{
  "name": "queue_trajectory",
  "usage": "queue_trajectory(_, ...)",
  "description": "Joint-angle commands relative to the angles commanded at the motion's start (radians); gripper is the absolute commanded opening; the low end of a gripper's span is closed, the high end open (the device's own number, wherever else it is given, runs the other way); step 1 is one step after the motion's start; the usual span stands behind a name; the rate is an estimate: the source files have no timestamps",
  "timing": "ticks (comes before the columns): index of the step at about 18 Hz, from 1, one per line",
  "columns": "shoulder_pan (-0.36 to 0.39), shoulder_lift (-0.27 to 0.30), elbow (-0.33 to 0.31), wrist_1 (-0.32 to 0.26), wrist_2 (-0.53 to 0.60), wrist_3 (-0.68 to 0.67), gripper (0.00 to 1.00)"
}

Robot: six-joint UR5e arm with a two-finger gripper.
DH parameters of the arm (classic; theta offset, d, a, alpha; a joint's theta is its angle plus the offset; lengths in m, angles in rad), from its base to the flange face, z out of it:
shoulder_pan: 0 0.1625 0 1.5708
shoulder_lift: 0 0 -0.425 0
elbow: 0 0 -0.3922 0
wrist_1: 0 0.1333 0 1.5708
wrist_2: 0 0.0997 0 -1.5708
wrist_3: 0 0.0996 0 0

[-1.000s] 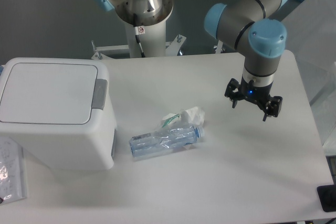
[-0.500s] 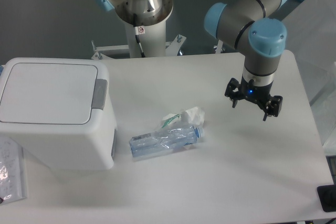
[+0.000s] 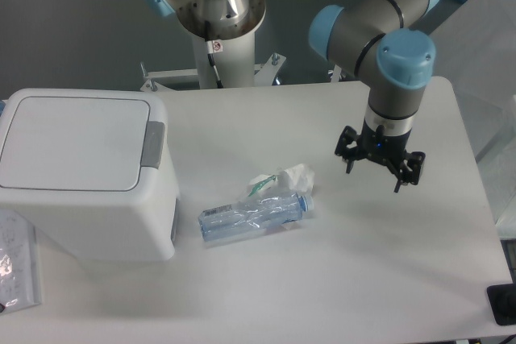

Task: Open the trash can
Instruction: 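Swing the open gripper over the bottle toward the trash can's grey button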

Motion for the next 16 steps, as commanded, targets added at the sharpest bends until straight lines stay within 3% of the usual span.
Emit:
queue_trajectory(5,-0.011,0.02,0.025,0.0,-0.245,-0.089,1.0)
queue_trajectory(9,-0.038,0.06,0.038,0.0,-0.336,-0.265,1.0)
queue_trajectory(16,-0.117,0.081,0.118,0.0,-0.443,-0.569,1.0)
